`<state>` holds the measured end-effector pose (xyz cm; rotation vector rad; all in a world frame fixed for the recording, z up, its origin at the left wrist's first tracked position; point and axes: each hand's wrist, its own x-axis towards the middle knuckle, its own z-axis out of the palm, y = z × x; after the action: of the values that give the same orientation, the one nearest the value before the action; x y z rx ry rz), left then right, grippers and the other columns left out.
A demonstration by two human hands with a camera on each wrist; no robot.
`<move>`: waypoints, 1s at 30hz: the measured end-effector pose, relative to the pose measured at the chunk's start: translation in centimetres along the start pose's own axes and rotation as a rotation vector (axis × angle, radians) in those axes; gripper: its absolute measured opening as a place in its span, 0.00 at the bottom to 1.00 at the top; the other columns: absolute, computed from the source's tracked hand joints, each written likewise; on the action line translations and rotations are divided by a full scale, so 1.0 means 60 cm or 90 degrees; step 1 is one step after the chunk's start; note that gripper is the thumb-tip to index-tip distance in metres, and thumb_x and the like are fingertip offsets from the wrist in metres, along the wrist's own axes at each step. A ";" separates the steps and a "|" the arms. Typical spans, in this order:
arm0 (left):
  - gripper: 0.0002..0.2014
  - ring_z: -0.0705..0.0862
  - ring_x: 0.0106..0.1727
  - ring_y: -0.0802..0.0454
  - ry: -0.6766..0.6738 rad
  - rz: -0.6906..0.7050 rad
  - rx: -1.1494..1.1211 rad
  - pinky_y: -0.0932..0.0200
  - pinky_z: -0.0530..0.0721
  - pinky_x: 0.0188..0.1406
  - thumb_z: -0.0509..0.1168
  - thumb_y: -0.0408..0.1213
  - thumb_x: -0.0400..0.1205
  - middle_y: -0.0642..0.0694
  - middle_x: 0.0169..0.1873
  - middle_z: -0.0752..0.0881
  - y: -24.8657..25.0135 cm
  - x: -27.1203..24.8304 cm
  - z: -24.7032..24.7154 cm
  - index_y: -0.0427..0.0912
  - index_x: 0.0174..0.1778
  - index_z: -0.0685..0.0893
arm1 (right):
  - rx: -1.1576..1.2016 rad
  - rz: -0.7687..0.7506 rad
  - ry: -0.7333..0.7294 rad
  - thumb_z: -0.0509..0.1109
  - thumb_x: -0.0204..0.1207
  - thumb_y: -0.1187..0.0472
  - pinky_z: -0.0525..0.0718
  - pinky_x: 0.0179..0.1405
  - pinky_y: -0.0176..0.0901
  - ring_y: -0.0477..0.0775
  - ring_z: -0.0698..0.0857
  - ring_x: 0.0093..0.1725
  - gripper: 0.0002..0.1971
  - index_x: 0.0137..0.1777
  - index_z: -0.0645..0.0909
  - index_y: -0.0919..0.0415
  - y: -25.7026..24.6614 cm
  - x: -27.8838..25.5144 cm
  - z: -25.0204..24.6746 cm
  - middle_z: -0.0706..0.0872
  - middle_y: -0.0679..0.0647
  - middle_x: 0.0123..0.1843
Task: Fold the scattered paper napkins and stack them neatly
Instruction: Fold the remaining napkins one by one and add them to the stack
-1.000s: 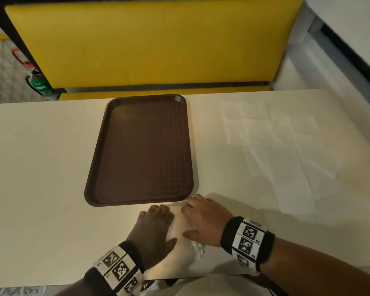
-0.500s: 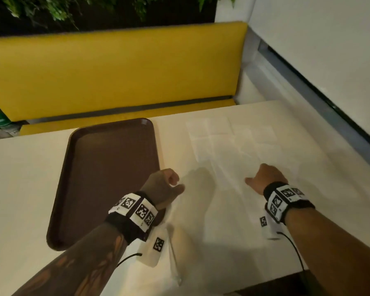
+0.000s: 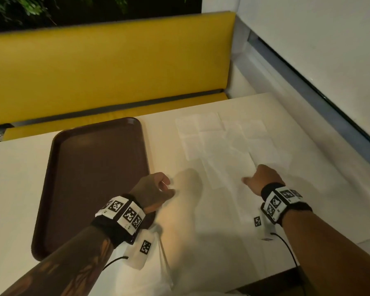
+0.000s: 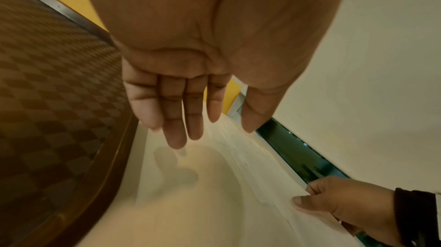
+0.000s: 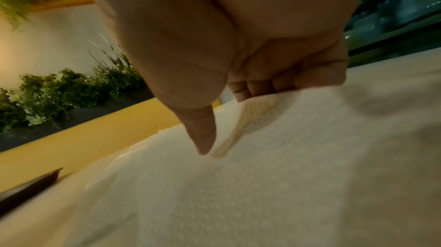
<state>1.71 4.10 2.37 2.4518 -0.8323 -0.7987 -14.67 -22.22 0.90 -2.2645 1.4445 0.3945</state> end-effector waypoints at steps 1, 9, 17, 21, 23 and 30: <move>0.12 0.77 0.34 0.65 0.000 0.009 0.000 0.73 0.71 0.33 0.72 0.48 0.75 0.63 0.34 0.77 0.001 -0.001 -0.003 0.52 0.45 0.75 | 0.002 -0.016 0.000 0.71 0.78 0.50 0.76 0.47 0.45 0.64 0.83 0.61 0.26 0.68 0.75 0.67 0.000 0.000 -0.002 0.83 0.63 0.65; 0.32 0.84 0.47 0.61 -0.041 0.076 -0.103 0.64 0.85 0.43 0.78 0.56 0.64 0.57 0.49 0.82 0.027 -0.022 -0.039 0.54 0.61 0.74 | 0.221 -0.343 -0.041 0.75 0.76 0.58 0.75 0.38 0.36 0.49 0.79 0.35 0.30 0.74 0.66 0.52 -0.064 -0.069 -0.067 0.78 0.51 0.36; 0.45 0.89 0.51 0.45 -0.031 0.118 -0.498 0.42 0.85 0.57 0.80 0.60 0.58 0.43 0.47 0.91 0.049 -0.046 -0.068 0.58 0.69 0.67 | 0.459 -0.557 -0.110 0.71 0.79 0.64 0.81 0.49 0.44 0.66 0.77 0.41 0.12 0.61 0.82 0.54 -0.154 -0.136 -0.106 0.79 0.70 0.40; 0.36 0.86 0.57 0.33 0.044 0.166 -0.672 0.34 0.81 0.61 0.82 0.47 0.62 0.35 0.53 0.89 0.055 -0.061 -0.088 0.54 0.65 0.74 | 0.511 -0.560 -0.142 0.71 0.78 0.68 0.81 0.49 0.36 0.58 0.80 0.43 0.09 0.57 0.83 0.59 -0.170 -0.150 -0.107 0.82 0.74 0.48; 0.22 0.85 0.51 0.26 0.139 0.185 -0.578 0.29 0.83 0.56 0.80 0.43 0.66 0.28 0.49 0.88 0.057 -0.066 -0.098 0.53 0.55 0.83 | 0.528 -0.554 -0.179 0.74 0.75 0.71 0.85 0.55 0.41 0.53 0.85 0.46 0.14 0.59 0.83 0.60 -0.173 -0.151 -0.107 0.87 0.65 0.47; 0.09 0.78 0.23 0.56 0.272 0.224 -0.374 0.64 0.82 0.27 0.74 0.31 0.73 0.52 0.24 0.84 0.054 -0.066 -0.118 0.48 0.43 0.84 | 0.362 -0.593 -0.083 0.78 0.73 0.62 0.83 0.46 0.39 0.54 0.83 0.41 0.07 0.49 0.85 0.54 -0.182 -0.163 -0.105 0.86 0.59 0.43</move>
<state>2.32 5.76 10.92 1.7900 -0.7082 -0.3066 -8.78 -13.58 12.99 -2.0823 0.2623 -0.1521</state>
